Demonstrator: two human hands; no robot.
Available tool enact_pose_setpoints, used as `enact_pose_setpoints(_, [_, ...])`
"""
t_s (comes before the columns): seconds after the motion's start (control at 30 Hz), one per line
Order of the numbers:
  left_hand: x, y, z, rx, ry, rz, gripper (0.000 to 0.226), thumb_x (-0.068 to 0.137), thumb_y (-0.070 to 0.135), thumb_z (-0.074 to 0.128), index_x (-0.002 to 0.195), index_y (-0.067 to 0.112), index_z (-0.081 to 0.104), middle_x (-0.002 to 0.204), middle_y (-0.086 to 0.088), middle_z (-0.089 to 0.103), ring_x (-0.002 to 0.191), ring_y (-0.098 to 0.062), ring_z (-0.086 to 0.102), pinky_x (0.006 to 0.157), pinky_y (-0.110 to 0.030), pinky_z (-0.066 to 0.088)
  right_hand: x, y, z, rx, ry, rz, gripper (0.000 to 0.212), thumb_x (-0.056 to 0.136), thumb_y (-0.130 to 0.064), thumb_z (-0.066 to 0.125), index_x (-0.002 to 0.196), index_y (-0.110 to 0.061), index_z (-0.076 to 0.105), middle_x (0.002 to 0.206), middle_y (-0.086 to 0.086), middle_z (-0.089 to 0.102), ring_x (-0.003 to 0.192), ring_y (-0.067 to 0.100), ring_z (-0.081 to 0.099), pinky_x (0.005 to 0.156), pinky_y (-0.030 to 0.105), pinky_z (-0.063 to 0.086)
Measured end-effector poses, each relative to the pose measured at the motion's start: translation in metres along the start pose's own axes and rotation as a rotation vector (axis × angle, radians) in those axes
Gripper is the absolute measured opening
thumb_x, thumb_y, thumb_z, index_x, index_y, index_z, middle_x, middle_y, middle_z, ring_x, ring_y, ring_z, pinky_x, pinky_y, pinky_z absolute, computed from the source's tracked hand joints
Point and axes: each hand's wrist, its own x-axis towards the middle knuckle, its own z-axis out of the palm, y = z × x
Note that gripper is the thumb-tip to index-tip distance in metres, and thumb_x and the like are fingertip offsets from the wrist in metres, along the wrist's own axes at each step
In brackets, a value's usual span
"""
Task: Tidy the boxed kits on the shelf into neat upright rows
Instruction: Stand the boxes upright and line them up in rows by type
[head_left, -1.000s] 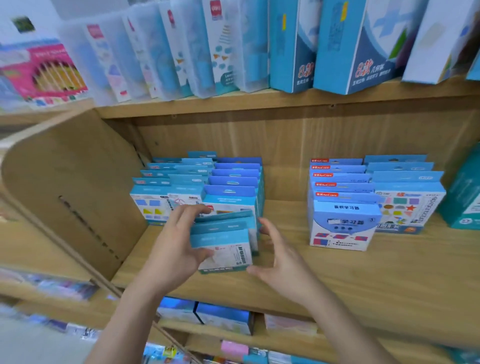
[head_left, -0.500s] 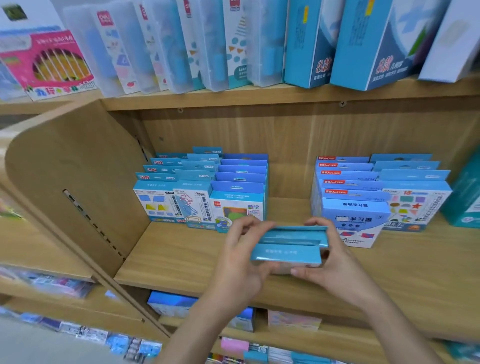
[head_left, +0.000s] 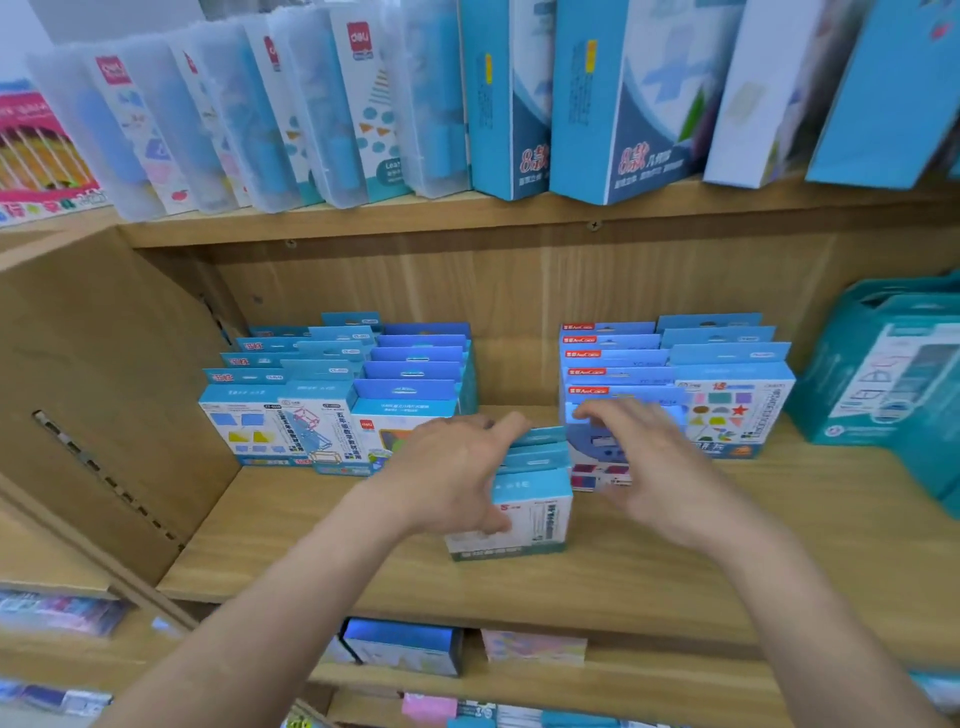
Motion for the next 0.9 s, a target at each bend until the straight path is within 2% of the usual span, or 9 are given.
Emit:
enact_pose_setpoints(0.1, [0.001, -0.005, 0.0, 0.0, 0.027, -0.005, 0.077, 0.068, 0.05, 0.074, 0.128, 0.03, 0.029, 0.113, 0.003, 0.053, 0.102, -0.022, 0.052, 0.073, -0.031, 0.037, 0.018, -0.002, -0.015, -0.237, 0.129, -0.077, 0.065, 0.085, -0.019, 0.064, 0.137, -0.042, 0.033, 0.146, -0.013, 0.027, 0.134, 0.013, 0.019, 0.101, 0.04, 0.031])
enact_pose_setpoints(0.17, [0.004, -0.004, -0.001, 0.038, 0.042, 0.013, 0.076, 0.069, 0.05, 0.073, 0.127, 0.029, 0.03, 0.11, 0.002, 0.053, 0.1, -0.023, 0.052, 0.074, -0.032, 0.037, 0.035, -0.003, -0.01, -0.373, 0.056, -0.13, 0.067, 0.085, -0.028, 0.064, 0.138, -0.047, 0.028, 0.153, -0.01, 0.016, 0.14, 0.018, 0.009, 0.1, 0.046, 0.026])
enact_pose_setpoints(0.27, [0.012, -0.001, -0.006, 0.099, 0.043, 0.061, 0.073, 0.069, 0.05, 0.073, 0.126, 0.027, 0.032, 0.106, 0.0, 0.053, 0.098, -0.023, 0.052, 0.076, -0.032, 0.038, 0.049, 0.008, -0.003, -0.495, -0.005, -0.118, 0.059, 0.083, -0.026, 0.064, 0.132, -0.046, 0.04, 0.153, -0.006, 0.02, 0.142, 0.02, 0.009, 0.097, 0.044, 0.025])
enact_pose_setpoints(0.4, [0.027, -0.007, -0.017, 0.08, 0.046, 0.047, 0.074, 0.067, 0.048, 0.076, 0.123, 0.029, 0.032, 0.104, 0.001, 0.054, 0.096, -0.024, 0.053, 0.071, -0.032, 0.037, 0.048, 0.021, -0.004, -0.489, 0.002, -0.116, 0.056, 0.084, -0.022, 0.063, 0.132, -0.041, 0.042, 0.151, -0.005, 0.023, 0.138, 0.019, 0.018, 0.094, 0.042, 0.03])
enact_pose_setpoints(0.5, [0.043, -0.014, -0.025, 0.061, 0.016, 0.013, 0.075, 0.065, 0.046, 0.079, 0.122, 0.028, 0.033, 0.106, 0.001, 0.055, 0.096, -0.024, 0.053, 0.068, -0.032, 0.033, 0.047, 0.023, -0.004, -0.468, -0.008, -0.12, 0.059, 0.084, -0.016, 0.062, 0.133, -0.042, 0.041, 0.151, -0.004, 0.021, 0.139, 0.017, 0.017, 0.098, 0.044, 0.023])
enact_pose_setpoints(0.6, [0.059, -0.023, -0.026, 0.029, -0.04, -0.01, 0.077, 0.061, 0.045, 0.082, 0.119, 0.027, 0.035, 0.106, 0.001, 0.057, 0.094, -0.023, 0.055, 0.068, -0.032, 0.037, 0.046, 0.029, -0.008, -0.428, -0.019, -0.111, 0.065, 0.084, -0.013, 0.06, 0.135, -0.045, 0.035, 0.151, -0.004, 0.021, 0.139, 0.016, 0.016, 0.103, 0.044, 0.018])
enact_pose_setpoints(0.77, [0.082, -0.027, -0.014, 0.009, -0.096, -0.05, 0.079, 0.06, 0.046, 0.083, 0.118, 0.025, 0.033, 0.104, -0.001, 0.059, 0.094, -0.025, 0.056, 0.071, -0.036, 0.045, 0.043, 0.037, -0.006, -0.42, 0.016, -0.151, 0.064, 0.082, -0.016, 0.065, 0.132, -0.042, 0.034, 0.146, -0.008, 0.026, 0.136, 0.015, 0.022, 0.102, 0.042, 0.018])
enact_pose_setpoints(0.9, [0.098, -0.022, -0.012, 0.046, -0.084, -0.06, 0.077, 0.062, 0.039, 0.083, 0.119, 0.023, 0.034, 0.107, -0.002, 0.059, 0.094, -0.026, 0.056, 0.066, -0.033, 0.037, 0.043, 0.039, -0.005, -0.395, 0.049, -0.164, 0.068, 0.079, -0.017, 0.07, 0.129, -0.041, 0.031, 0.139, -0.011, 0.032, 0.131, 0.012, 0.03, 0.098, 0.039, 0.021])
